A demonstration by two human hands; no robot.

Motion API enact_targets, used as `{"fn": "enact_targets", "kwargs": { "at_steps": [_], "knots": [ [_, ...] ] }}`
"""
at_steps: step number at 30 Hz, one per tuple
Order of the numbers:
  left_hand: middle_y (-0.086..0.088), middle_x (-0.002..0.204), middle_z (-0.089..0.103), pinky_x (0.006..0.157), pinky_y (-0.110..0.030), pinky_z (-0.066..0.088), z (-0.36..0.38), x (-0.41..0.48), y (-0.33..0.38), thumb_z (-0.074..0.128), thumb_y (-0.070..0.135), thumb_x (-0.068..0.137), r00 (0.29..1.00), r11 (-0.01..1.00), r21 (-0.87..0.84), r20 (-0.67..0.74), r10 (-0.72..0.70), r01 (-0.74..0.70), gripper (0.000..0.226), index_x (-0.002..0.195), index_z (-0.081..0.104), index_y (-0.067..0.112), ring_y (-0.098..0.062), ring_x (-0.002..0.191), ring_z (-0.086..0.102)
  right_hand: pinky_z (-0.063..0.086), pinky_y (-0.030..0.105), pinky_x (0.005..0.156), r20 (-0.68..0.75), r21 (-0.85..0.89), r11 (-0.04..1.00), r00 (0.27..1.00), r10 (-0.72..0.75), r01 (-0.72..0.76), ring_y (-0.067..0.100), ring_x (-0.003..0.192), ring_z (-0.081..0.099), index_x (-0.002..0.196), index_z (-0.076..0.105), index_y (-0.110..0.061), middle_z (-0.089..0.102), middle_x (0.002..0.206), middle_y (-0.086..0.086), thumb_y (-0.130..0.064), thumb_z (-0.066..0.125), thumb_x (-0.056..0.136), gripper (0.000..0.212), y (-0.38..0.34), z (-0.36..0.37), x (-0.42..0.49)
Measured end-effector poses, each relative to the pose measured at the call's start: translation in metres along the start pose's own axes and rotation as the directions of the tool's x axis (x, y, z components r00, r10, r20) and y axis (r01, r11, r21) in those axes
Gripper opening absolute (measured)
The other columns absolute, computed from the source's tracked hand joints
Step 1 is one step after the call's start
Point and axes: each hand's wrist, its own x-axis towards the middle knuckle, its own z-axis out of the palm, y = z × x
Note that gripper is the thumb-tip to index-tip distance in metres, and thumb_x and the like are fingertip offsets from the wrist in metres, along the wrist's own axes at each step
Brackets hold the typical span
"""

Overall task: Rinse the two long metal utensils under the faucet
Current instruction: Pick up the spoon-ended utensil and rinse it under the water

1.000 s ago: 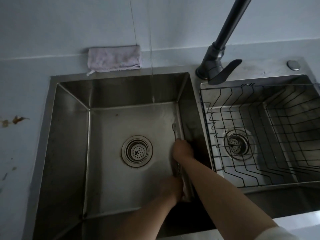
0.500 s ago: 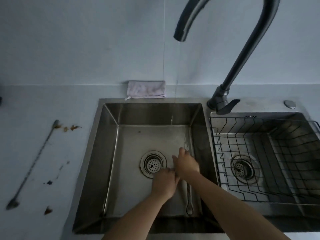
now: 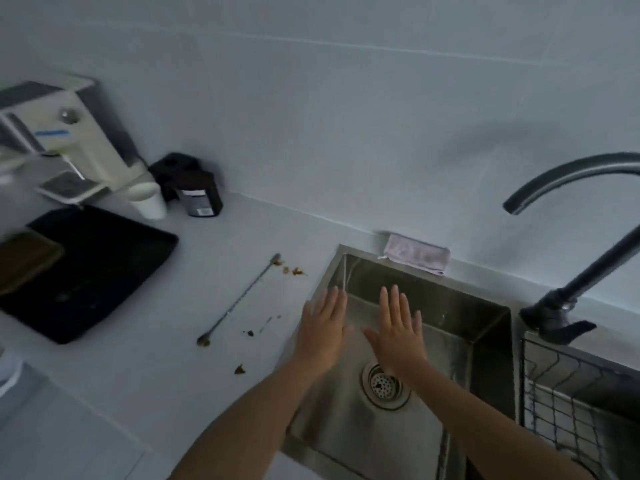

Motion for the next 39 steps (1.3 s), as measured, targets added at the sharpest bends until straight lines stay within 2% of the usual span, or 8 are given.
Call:
{"fn": "enact_targets", "kwargs": {
  "at_steps": [3,7,12,16,21,29,35,39],
  "knots": [
    [-0.008,0.156,0.006,0.117,-0.045,0.01,-0.021,-0.002,-0.034,0.024,0.035,0.098,0.995,0.995,-0.005,0.012,-0.097,0.097,0.055,0.145,0.006,0.013,-0.024,0.144,0.006,-0.008,0.046,0.115,-0.01,-0.032,0.995,0.995,-0.096,0.096,0.022,0.135,-0.03,0.128,-0.034,-0.012,-0.037,0.143,0.005,-0.052,0.018,0.095,0.074,-0.035,-0.01,0.023],
    [-0.009,0.156,0.012,0.116,-0.043,0.014,-0.04,-0.005,-0.084,0.025,0.029,0.099,0.975,0.974,0.042,0.013,-0.224,0.223,0.053,0.144,0.006,0.011,-0.024,0.143,0.01,-0.001,0.043,0.118,0.032,-0.092,0.954,0.959,-0.283,0.285,0.027,0.144,-0.015,0.145,-0.02,-0.013,-0.021,0.155,0.009,-0.046,0.024,0.097,0.072,-0.082,-0.015,0.058],
    [-0.012,0.152,0.024,0.111,-0.039,0.026,-0.043,-0.004,-0.146,0.028,0.028,0.099,0.91,0.914,0.008,0.096,-0.404,0.405,0.05,0.143,0.014,0.007,-0.025,0.139,0.023,0.017,0.036,0.117,0.173,-0.215,0.79,0.819,-0.547,0.574,0.025,0.146,0.007,0.149,-0.007,-0.013,-0.008,0.158,0.008,-0.032,0.033,0.1,0.066,-0.134,-0.01,0.106],
    [-0.014,0.133,0.048,0.095,-0.038,0.04,-0.028,0.0,-0.174,0.034,0.026,0.098,0.869,0.88,0.006,0.156,-0.47,0.475,0.037,0.128,0.039,0.006,-0.029,0.12,0.046,0.032,0.04,0.11,0.215,-0.302,0.68,0.743,-0.634,0.668,0.03,0.14,0.025,0.149,0.007,-0.009,0.014,0.156,0.012,-0.017,0.033,0.1,0.056,-0.166,0.007,0.139],
    [-0.012,0.123,0.053,0.089,-0.036,0.044,-0.008,0.013,-0.185,0.038,0.023,0.096,0.863,0.877,0.105,0.159,-0.48,0.468,0.03,0.12,0.047,0.006,-0.027,0.112,0.05,0.045,0.036,0.087,0.282,-0.451,0.515,0.664,-0.693,0.729,0.029,0.117,0.048,0.13,0.039,-0.003,0.05,0.128,0.015,-0.004,0.036,0.094,0.036,-0.195,0.028,0.161],
    [-0.015,0.115,0.059,0.085,-0.035,0.047,-0.001,0.025,-0.19,0.036,0.004,0.094,0.874,0.879,0.148,0.12,-0.47,0.453,0.024,0.111,0.053,0.002,-0.029,0.106,0.056,0.046,0.034,0.08,0.322,-0.487,0.415,0.599,-0.733,0.769,0.028,0.112,0.051,0.124,0.045,-0.003,0.052,0.123,0.015,-0.002,0.034,0.095,0.031,-0.209,0.041,0.173],
    [-0.015,0.115,0.057,0.084,-0.032,0.047,0.001,0.019,-0.185,0.037,0.003,0.093,0.902,0.896,0.218,0.112,-0.417,0.387,0.022,0.112,0.047,0.001,-0.026,0.105,0.055,0.046,0.032,0.079,0.302,-0.515,0.388,0.585,-0.753,0.765,0.027,0.11,0.051,0.121,0.047,-0.002,0.055,0.118,0.014,-0.001,0.032,0.095,0.03,-0.207,0.043,0.169],
    [-0.015,0.113,0.059,0.082,-0.033,0.048,-0.018,0.022,-0.178,0.037,0.002,0.092,0.908,0.909,0.14,0.099,-0.406,0.392,0.021,0.111,0.047,0.003,-0.027,0.102,0.059,0.045,0.034,0.081,0.249,-0.541,0.407,0.602,-0.759,0.736,0.028,0.11,0.051,0.12,0.047,-0.001,0.056,0.118,0.014,0.0,0.035,0.093,0.03,-0.199,0.025,0.164]
  ]
}}
